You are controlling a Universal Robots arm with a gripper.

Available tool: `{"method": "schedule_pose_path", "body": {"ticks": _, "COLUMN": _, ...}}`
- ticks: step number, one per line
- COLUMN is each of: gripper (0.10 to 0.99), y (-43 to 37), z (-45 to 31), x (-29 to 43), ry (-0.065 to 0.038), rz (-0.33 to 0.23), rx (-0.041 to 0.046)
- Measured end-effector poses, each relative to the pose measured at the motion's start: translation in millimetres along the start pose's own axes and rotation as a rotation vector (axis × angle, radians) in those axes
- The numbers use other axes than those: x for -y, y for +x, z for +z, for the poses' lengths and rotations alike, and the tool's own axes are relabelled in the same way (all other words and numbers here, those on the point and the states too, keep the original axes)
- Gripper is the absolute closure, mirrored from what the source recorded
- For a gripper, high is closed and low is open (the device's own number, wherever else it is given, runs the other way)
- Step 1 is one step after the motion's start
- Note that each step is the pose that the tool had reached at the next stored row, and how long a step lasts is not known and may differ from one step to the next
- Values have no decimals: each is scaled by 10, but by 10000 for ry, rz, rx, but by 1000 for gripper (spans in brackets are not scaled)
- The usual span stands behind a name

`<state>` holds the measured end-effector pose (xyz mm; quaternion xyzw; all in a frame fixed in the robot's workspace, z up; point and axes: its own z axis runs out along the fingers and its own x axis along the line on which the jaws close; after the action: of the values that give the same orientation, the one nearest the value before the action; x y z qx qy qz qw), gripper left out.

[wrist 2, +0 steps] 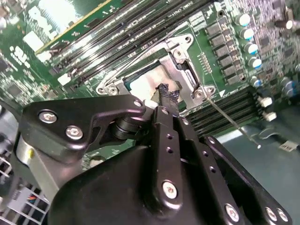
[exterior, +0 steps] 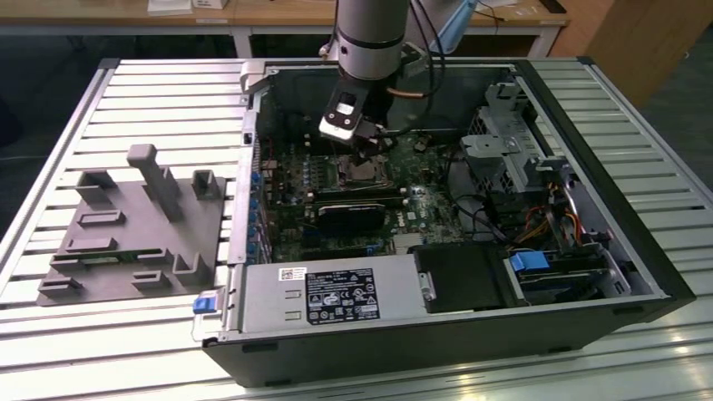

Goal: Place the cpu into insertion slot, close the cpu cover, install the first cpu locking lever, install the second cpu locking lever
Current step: 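Close the cpu cover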

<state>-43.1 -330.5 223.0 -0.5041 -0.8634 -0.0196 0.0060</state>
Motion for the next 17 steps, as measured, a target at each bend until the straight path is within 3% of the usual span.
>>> {"method": "schedule_pose_path", "body": {"ticks": 17, "gripper": 984, "y": 0, "z": 3, "x": 0, "ry": 93, "rz": -3084, "rx": -85}}
